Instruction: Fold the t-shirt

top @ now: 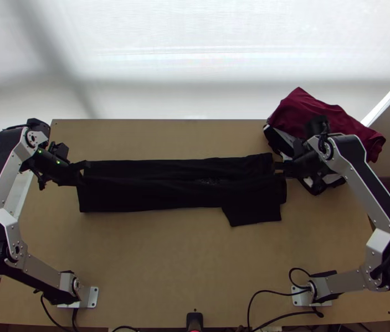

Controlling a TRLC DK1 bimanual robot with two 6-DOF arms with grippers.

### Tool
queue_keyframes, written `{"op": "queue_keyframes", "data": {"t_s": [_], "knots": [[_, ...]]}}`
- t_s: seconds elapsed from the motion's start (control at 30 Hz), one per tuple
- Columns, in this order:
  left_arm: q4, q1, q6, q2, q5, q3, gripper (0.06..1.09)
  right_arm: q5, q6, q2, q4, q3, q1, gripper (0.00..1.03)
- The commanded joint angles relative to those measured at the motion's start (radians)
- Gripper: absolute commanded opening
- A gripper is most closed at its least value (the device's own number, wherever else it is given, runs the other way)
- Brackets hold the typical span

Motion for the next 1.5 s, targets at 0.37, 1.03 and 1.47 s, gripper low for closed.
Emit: {"op": "queue_keyframes", "data": {"t_s": [0.37, 1.03, 1.47], "knots": [[0.062, 0.043, -0.087, 0.146, 0.006, 0.16, 0.1, 0.134, 0.039, 0.145, 0.137, 0.127, 0.068, 0.03], [0.097, 0.039, -0.129, 0.33, -0.03, 0.315, 0.1, 0.303, 0.051, 0.371, 0.281, 0.31, 0.119, 0.03], [0.142, 0.077, -0.196, 0.298, 0.059, 0.434, 0.94, 0.396, 0.048, 0.316, 0.325, 0.388, 0.159, 0.74]]}}
